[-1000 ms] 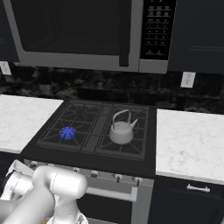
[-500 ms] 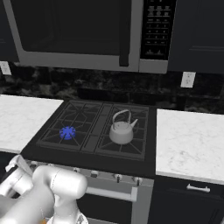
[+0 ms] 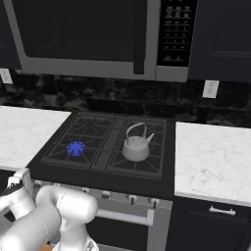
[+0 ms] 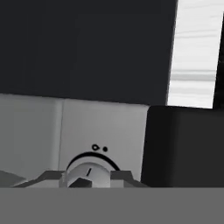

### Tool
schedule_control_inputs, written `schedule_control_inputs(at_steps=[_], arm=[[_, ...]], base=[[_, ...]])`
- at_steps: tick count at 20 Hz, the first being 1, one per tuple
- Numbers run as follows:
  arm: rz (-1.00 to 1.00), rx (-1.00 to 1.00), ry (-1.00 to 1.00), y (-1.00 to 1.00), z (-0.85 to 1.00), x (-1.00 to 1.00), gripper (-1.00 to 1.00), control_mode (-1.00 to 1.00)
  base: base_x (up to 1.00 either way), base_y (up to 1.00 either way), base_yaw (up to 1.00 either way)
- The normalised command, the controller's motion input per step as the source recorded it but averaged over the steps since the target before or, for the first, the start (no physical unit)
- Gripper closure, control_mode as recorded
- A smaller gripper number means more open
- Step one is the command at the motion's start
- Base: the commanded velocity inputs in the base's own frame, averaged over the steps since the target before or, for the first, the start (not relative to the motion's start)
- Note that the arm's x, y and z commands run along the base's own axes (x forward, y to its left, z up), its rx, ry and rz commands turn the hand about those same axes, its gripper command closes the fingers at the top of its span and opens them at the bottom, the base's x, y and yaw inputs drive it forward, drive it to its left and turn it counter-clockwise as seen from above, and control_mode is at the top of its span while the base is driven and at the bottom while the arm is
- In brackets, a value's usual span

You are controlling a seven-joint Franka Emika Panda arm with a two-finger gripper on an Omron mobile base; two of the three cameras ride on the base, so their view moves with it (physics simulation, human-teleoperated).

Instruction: Turn off the front left burner of the stove.

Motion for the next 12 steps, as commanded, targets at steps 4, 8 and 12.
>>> schedule_control_inputs(at_steps=[4, 8, 12], arm=[[-0.26, 0.67, 0.1, -0.35, 0.11, 0.01, 1.0, -1.0], [-0.33, 0.64, 0.03, -0.3, 0.0, 0.09, 1.0, -1.0], [-0.4, 0.65, 0.0, -0.54, 0.0, 0.0, 1.0, -1.0]], base=[[0.0, 0.0, 0.0], [0.0, 0.0, 0.0], [0.0, 0.0, 0.0]])
